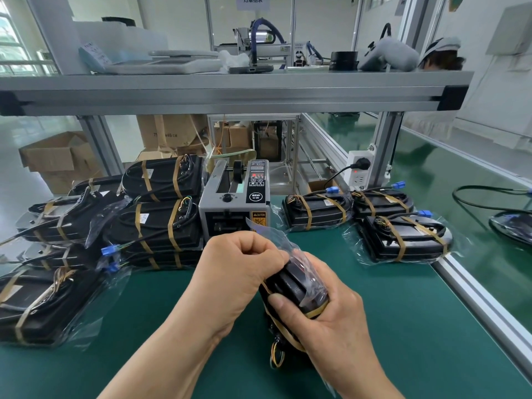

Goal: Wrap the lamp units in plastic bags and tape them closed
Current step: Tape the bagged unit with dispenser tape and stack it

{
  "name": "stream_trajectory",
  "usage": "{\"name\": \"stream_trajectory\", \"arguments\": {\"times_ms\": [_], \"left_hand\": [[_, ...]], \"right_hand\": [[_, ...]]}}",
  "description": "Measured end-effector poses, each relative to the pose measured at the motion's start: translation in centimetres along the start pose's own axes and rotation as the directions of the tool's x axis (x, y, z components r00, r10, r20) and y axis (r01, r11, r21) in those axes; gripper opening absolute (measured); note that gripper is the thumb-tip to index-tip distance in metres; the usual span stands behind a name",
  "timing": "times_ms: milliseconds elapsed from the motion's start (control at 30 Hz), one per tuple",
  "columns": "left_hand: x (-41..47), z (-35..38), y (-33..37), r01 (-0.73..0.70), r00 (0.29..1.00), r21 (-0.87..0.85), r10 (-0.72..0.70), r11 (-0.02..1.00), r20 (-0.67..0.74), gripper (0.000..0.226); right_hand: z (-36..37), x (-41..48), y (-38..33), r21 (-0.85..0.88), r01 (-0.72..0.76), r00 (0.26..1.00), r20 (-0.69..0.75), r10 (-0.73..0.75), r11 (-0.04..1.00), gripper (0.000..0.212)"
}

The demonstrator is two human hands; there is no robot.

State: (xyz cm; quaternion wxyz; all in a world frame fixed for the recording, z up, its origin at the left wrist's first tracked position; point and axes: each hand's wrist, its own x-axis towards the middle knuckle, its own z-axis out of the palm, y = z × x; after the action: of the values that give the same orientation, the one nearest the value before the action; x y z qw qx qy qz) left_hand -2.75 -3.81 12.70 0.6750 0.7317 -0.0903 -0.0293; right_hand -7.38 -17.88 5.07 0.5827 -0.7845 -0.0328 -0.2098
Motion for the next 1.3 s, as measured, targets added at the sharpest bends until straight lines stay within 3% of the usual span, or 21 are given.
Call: {"name": "stream_trajectory", "arguments": {"times_ms": [567, 800, 900, 1067, 1300], "left_hand": [[-0.04, 0.21, -0.14, -0.029, 0.999, 0.023, 0.03, 0.999, -0.034, 0.017], [-0.43, 0.09, -0.27, -0.102, 0.99, 0.209, 0.121, 0.973, -0.077, 0.012], [-0.49, 0.14, -0.22, -0.085, 0.992, 0.161, 0.099, 0.983, -0.081, 0.011], [-0.47, 0.19, -0.31, 0.013, 1.0, -0.129, -0.013, 0.992, -0.004, 0.014], [-0.35, -0.02, -0.17, -0.004, 1.0, -0.054, 0.005, 0.999, 0.015, 0.015]], "right_hand": [[0.08, 0.01, 0.24, -0.014, 0.003, 1.0, 0.01, -0.003, 1.0, 0.067], [0.12, 0.0, 0.17, -0.023, 0.017, 1.0, 0.015, -0.017, 1.0, 0.066], [0.11, -0.04, 0.1, -0.019, 0.017, 1.0, 0.015, -0.017, 1.0, 0.067], [0.05, 0.04, -0.05, -0.011, 0.017, 1.0, -0.002, -0.017, 1.0, 0.066], [0.16, -0.17, 0.27, 0.01, 0.002, 1.0, 0.002, -0.002, 1.0, 0.067]]}}
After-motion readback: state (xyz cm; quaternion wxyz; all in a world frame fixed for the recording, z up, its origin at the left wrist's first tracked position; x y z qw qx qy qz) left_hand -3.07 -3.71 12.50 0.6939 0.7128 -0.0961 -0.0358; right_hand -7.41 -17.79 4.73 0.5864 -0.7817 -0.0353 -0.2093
